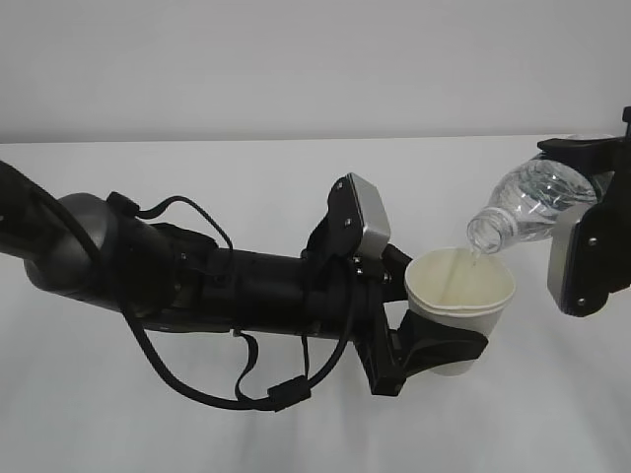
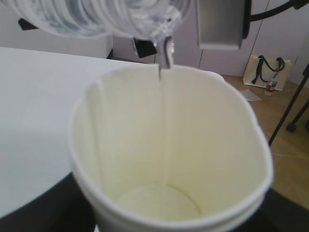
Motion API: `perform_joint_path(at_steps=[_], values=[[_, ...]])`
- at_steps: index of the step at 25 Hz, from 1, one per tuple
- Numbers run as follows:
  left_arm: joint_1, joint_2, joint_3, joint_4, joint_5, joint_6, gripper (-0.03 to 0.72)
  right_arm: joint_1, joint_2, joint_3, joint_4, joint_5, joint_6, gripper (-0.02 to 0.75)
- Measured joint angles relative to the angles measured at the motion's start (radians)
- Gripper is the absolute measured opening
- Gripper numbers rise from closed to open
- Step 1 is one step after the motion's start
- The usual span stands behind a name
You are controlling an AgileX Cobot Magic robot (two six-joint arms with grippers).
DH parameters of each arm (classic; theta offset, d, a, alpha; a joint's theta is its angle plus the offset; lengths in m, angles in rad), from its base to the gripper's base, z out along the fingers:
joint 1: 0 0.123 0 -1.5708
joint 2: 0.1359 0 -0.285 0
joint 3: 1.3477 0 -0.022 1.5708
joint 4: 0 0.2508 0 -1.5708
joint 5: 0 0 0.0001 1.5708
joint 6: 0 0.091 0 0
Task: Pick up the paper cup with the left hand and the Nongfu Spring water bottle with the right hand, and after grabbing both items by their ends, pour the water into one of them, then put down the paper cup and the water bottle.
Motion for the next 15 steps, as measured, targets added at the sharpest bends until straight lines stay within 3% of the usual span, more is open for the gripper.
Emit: perform_joint_path(at_steps=[15], values=[[0.000, 0.000, 0.000, 0.000, 0.000, 0.000, 0.494, 0.000, 0.000, 0.000, 0.003, -0.002, 0.000, 0.424]])
